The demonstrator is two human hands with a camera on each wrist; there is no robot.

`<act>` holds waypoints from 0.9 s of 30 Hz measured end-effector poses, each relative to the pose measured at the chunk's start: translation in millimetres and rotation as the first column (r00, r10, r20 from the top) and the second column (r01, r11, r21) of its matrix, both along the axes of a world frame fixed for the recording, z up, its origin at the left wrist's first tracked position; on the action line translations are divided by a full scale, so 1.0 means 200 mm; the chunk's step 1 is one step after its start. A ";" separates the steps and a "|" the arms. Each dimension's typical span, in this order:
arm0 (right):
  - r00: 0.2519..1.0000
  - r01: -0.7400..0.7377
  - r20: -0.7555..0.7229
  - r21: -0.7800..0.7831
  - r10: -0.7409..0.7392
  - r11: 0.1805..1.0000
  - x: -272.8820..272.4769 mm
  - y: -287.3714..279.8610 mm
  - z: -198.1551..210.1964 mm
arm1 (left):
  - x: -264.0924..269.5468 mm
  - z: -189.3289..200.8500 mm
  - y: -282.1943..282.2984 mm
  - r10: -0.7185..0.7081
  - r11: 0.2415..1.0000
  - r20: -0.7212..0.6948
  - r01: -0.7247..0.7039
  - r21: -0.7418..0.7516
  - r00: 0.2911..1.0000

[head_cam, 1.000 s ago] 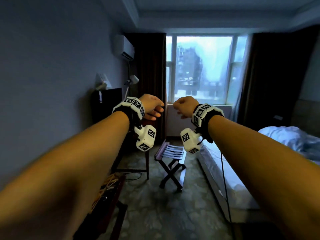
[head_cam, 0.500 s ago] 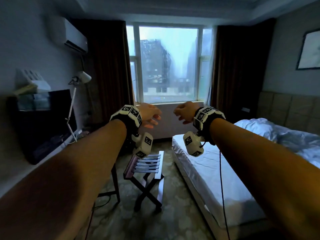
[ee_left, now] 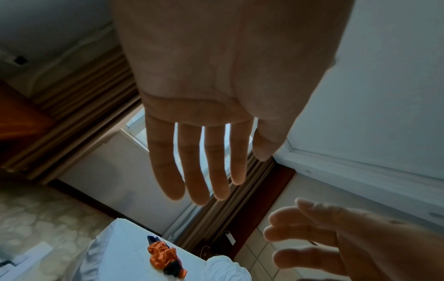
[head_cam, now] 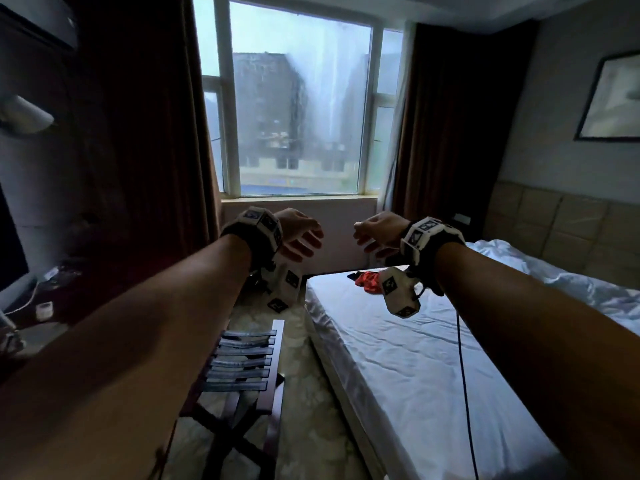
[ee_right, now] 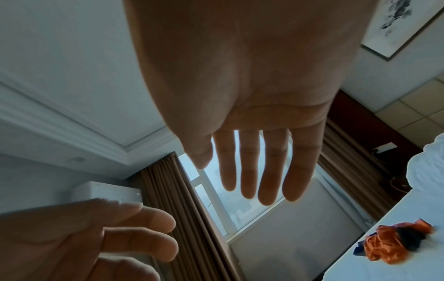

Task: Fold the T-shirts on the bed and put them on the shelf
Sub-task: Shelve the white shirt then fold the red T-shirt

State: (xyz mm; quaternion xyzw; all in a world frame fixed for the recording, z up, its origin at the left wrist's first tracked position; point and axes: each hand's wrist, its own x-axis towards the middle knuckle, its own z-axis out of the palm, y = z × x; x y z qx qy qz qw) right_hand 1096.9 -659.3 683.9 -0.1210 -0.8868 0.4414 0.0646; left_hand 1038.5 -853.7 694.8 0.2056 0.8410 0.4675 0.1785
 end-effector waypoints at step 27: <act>0.940 0.307 0.182 -0.076 -0.290 0.949 -2.96 2.04 -0.89 | -3.17 -0.80 2.11 -0.165 0.980 0.210 0.184 -0.071 0.964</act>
